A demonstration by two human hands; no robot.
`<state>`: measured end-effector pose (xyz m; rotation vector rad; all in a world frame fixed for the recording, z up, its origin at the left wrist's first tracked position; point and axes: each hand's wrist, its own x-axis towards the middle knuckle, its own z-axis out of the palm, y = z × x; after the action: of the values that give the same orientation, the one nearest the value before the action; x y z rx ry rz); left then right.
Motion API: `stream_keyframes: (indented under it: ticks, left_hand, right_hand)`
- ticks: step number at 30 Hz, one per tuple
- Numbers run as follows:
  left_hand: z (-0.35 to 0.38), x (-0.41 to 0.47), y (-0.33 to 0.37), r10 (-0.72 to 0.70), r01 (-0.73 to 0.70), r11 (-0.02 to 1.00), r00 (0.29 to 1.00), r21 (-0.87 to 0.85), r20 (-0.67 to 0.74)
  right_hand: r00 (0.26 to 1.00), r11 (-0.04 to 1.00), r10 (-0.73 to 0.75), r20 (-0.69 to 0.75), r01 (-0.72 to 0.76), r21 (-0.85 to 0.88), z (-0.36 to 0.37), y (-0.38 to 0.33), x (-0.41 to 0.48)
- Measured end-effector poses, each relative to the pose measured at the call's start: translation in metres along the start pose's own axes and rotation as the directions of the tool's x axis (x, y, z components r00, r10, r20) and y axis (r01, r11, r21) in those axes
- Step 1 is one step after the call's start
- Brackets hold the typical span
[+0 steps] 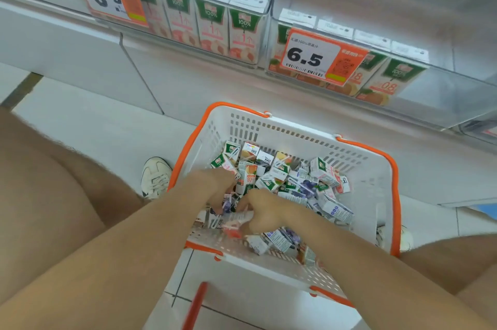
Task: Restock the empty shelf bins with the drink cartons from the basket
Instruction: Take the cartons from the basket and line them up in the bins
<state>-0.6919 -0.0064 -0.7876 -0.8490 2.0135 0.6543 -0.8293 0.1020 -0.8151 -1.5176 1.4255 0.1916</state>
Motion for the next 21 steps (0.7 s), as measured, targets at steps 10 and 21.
stream_keyframes:
  ticks: [10,21]
  left_hand:
    - [-0.083,-0.087,0.0,0.042,-0.284,0.871,0.855,-0.4,-0.517]
    - [-0.124,-0.181,0.021,-0.285,-0.597,0.12,0.744,-0.793,-0.604]
  right_hand:
    - [0.836,0.931,0.145,-0.53,0.065,0.359,-0.078,-0.014,-0.093]
    - [0.682,0.673,0.212,-0.7,0.418,0.611,-0.144,-0.072,-0.189]
